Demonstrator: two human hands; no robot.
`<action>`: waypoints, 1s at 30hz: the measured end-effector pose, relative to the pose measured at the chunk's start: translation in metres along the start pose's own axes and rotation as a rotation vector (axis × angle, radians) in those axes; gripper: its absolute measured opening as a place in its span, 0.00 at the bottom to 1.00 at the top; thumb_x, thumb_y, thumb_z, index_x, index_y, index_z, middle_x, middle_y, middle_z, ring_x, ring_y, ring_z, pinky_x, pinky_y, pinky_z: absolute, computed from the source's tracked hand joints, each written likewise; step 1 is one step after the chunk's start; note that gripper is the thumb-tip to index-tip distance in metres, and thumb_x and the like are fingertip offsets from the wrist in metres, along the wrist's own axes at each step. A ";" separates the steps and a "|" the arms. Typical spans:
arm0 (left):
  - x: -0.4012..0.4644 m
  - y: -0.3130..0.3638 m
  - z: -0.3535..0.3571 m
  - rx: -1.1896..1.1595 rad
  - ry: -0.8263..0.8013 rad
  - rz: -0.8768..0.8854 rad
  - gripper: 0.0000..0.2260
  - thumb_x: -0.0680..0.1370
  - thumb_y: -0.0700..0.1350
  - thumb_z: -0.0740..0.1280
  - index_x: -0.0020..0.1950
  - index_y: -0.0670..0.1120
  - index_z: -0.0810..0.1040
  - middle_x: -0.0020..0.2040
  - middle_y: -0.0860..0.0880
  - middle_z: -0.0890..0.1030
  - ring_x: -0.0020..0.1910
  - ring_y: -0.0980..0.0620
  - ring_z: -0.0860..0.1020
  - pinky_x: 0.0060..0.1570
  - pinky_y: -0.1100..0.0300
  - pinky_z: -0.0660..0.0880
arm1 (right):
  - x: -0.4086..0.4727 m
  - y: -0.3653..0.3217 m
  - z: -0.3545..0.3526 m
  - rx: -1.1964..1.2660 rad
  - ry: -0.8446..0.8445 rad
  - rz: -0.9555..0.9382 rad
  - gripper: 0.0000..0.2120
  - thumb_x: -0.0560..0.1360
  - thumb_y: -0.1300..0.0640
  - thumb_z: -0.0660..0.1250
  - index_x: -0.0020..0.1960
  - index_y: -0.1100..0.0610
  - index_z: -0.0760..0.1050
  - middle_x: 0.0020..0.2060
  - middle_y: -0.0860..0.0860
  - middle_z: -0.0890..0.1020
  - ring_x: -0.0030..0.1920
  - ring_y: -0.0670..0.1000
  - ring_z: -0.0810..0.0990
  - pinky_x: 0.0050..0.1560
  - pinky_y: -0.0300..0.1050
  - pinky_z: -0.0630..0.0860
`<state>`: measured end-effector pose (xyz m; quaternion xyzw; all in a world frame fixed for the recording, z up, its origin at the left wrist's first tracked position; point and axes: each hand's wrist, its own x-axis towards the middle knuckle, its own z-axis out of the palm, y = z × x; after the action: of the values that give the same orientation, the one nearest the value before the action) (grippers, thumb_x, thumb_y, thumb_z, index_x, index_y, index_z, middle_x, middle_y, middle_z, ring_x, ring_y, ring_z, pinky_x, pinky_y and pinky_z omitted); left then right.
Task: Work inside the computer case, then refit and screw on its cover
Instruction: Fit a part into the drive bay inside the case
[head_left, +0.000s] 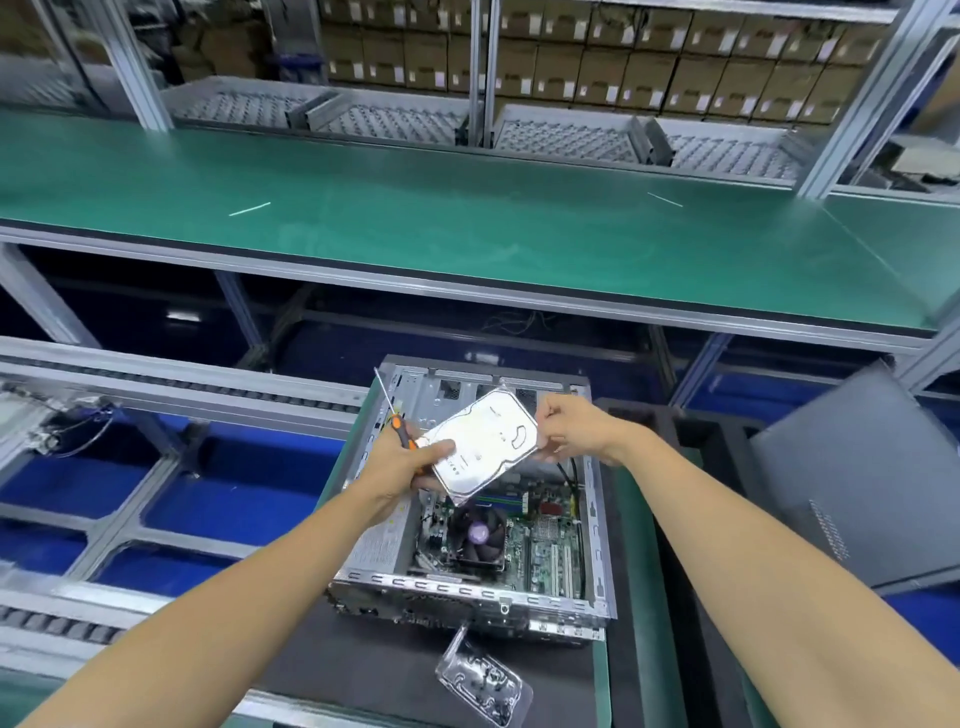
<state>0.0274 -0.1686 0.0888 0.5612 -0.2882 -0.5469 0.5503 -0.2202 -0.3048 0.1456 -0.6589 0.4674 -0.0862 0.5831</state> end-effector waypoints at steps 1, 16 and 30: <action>0.000 0.002 -0.002 0.008 0.027 -0.011 0.27 0.67 0.41 0.82 0.51 0.45 0.64 0.47 0.36 0.86 0.36 0.36 0.85 0.24 0.53 0.80 | 0.001 0.004 0.003 0.033 0.017 -0.005 0.10 0.73 0.72 0.66 0.43 0.59 0.71 0.30 0.50 0.82 0.41 0.57 0.87 0.43 0.49 0.83; -0.010 0.006 0.003 -0.321 -0.216 -0.026 0.18 0.74 0.33 0.72 0.49 0.45 0.63 0.62 0.42 0.83 0.49 0.48 0.85 0.45 0.62 0.80 | -0.003 0.035 0.046 0.132 -0.242 0.287 0.27 0.74 0.72 0.52 0.72 0.59 0.61 0.56 0.60 0.72 0.39 0.53 0.78 0.41 0.45 0.81; -0.009 -0.001 0.023 -0.192 -0.373 0.062 0.23 0.73 0.23 0.70 0.47 0.47 0.62 0.72 0.45 0.76 0.69 0.43 0.77 0.61 0.52 0.79 | 0.000 0.045 0.070 0.252 -0.251 0.379 0.22 0.78 0.70 0.49 0.70 0.66 0.66 0.42 0.58 0.74 0.37 0.53 0.75 0.41 0.47 0.78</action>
<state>0.0034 -0.1670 0.0957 0.3863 -0.3487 -0.6492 0.5547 -0.1973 -0.2517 0.0859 -0.4870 0.4923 0.0495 0.7198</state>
